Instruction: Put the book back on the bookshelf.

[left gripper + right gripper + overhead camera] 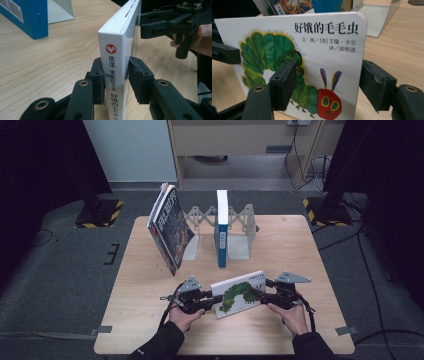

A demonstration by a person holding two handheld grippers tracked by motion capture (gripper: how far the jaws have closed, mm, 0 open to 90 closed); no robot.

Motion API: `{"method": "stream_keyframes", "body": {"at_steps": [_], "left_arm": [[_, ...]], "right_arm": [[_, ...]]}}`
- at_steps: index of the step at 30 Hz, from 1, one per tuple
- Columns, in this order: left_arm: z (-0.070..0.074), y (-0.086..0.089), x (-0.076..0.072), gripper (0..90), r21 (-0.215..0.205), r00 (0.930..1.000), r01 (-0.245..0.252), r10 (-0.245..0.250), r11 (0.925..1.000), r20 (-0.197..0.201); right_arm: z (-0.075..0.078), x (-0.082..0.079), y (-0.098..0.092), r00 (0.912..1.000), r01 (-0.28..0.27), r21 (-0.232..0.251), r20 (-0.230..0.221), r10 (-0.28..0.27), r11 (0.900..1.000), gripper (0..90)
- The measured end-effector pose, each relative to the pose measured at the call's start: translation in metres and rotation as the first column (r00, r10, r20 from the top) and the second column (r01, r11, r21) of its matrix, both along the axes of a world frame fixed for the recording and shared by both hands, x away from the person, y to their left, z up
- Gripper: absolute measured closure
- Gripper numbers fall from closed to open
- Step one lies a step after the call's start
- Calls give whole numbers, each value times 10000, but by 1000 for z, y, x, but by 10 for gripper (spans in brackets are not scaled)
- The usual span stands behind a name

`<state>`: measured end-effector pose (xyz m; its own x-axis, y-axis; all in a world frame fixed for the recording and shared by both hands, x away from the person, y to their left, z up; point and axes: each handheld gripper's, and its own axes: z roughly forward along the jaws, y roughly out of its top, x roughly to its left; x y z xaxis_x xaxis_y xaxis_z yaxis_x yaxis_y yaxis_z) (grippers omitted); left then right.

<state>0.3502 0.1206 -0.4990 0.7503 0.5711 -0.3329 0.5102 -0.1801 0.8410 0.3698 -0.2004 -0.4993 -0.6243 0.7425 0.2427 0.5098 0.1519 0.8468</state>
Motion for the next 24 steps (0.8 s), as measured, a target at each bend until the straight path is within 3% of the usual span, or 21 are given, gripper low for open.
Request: {"method": "stream_keyframes", "body": {"at_steps": [4, 8, 12, 16, 18, 21, 24], "left_arm": [[-1, 0, 0, 655, -36, 10000, 12, -12, 10000, -11], [1, 0, 1, 655, 19, 9999, -35, 35, 10000, -130], [4, -1, 0, 662, -119, 10000, 81, -81, 9999, 58], [-2, 0, 0, 655, -343, 9999, 106, -105, 9994, 39], [-4, -2, 0, 648, -206, 9995, 311, -310, 9993, 23], [-10, -12, -2, 597, 611, 9971, 728, -739, 9955, 171], [-12, -15, -1, 604, 627, 9977, 655, -664, 9959, 116]], "right_arm": [[-6, 1, 0, 9973, -299, -292, -681, 279, 9991, 287], [-6, 1, 3, 9978, -340, -538, -585, 308, 9980, 299], [-1, 0, 1, 9999, -73, -247, -86, 70, 9997, 336], [-1, 0, -1, 9999, -113, -233, 37, 114, 9997, 342], [-2, -1, -1, 9998, -179, -243, 16, 180, 9995, 340], [-2, -2, -3, 9996, -287, -266, 0, 287, 9992, 336], [-2, -2, -3, 9995, -329, -271, -13, 329, 9991, 330]]}}
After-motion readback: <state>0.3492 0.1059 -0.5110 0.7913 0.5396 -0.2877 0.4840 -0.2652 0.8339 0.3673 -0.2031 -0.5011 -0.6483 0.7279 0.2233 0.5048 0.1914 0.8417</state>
